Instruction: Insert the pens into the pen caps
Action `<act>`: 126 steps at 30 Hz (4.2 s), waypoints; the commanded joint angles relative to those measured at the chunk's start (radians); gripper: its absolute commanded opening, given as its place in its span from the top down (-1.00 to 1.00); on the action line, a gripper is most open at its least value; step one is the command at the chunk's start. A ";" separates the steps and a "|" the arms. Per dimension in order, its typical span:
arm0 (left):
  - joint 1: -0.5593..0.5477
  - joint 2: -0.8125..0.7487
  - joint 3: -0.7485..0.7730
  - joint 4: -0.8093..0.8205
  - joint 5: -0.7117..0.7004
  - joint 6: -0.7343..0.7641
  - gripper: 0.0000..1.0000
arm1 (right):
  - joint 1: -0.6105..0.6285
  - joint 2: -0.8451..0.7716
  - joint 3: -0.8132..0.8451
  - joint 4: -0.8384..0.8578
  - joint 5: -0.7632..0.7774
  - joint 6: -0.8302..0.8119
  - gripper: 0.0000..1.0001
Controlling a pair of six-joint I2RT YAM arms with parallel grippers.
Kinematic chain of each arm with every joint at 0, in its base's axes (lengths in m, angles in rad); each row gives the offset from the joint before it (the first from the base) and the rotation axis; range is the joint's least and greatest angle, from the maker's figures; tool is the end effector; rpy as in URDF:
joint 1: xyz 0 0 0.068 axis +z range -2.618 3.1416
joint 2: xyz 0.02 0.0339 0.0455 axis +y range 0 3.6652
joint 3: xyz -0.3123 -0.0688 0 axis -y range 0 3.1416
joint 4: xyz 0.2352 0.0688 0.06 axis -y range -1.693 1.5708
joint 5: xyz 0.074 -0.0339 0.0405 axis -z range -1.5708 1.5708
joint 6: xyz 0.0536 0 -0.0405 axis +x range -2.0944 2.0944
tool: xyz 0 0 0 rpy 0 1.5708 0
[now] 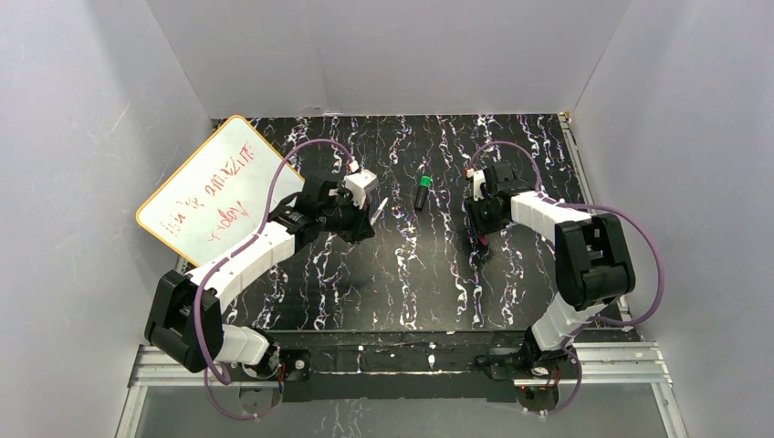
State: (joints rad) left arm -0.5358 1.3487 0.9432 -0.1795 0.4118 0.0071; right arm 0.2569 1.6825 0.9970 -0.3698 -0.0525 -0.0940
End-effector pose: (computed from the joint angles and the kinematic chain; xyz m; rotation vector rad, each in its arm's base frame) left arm 0.2415 -0.1684 0.3125 0.8207 2.0360 -0.7460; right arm 0.3259 0.0885 0.2105 -0.4769 2.5857 0.1252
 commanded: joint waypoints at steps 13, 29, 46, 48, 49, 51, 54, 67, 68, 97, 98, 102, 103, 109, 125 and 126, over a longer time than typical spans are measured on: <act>0.010 -0.023 -0.006 0.006 0.016 0.000 1.00 | 0.002 0.005 -0.024 -0.006 0.027 0.045 0.27; 0.010 -0.026 -0.020 0.019 0.020 0.001 0.99 | 0.008 -0.081 -0.066 0.145 -0.050 0.113 0.72; 0.010 -0.044 -0.061 0.119 0.107 -0.056 0.95 | 0.307 -0.453 -0.213 0.971 0.002 0.510 0.61; 0.010 -0.052 -0.069 0.136 0.112 -0.066 0.96 | 0.381 -0.439 -0.215 1.055 0.046 0.523 0.58; 0.010 -0.060 -0.072 0.146 0.116 -0.074 0.96 | 0.407 -0.432 -0.213 1.084 0.073 0.522 0.58; 0.010 -0.078 -0.085 0.173 0.118 -0.095 0.96 | 0.451 -0.420 -0.209 1.140 0.106 0.523 0.58; 0.010 -0.106 -0.108 0.254 0.140 -0.139 0.97 | 0.492 -0.407 -0.206 1.203 0.134 0.524 0.57; 0.010 -0.162 -0.185 0.493 0.285 -0.286 1.00 | 0.519 -0.337 -0.187 1.359 0.165 0.559 0.57; 0.010 -0.161 -0.183 0.490 0.285 -0.284 1.00 | 0.519 -0.339 -0.186 1.359 0.165 0.558 0.57; 0.030 -0.184 -0.176 0.453 0.261 -0.242 1.00 | 0.520 -0.447 -0.268 1.229 0.167 0.595 0.59; 0.031 -0.186 -0.176 0.453 0.262 -0.242 1.00 | 0.519 -0.445 -0.268 1.230 0.165 0.596 0.60; 0.031 -0.186 -0.177 0.452 0.263 -0.242 1.00 | 0.519 -0.436 -0.265 1.241 0.163 0.596 0.59; 0.031 -0.186 -0.178 0.452 0.264 -0.242 1.00 | 0.519 -0.436 -0.264 1.244 0.163 0.595 0.59; 0.032 -0.186 -0.176 0.450 0.265 -0.240 1.00 | 0.519 -0.428 -0.258 1.262 0.153 0.597 0.60; 0.033 -0.193 -0.173 0.439 0.264 -0.231 1.00 | 0.520 -0.416 -0.268 1.326 0.108 0.619 0.60; 0.034 -0.195 -0.173 0.439 0.264 -0.230 1.00 | 0.519 -0.412 -0.270 1.326 0.106 0.623 0.60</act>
State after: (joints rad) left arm -0.5091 1.1934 0.7647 0.2619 0.6659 -0.2420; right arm 0.7731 1.2556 0.7216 0.8963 0.0704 0.5190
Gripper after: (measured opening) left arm 0.095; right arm 0.249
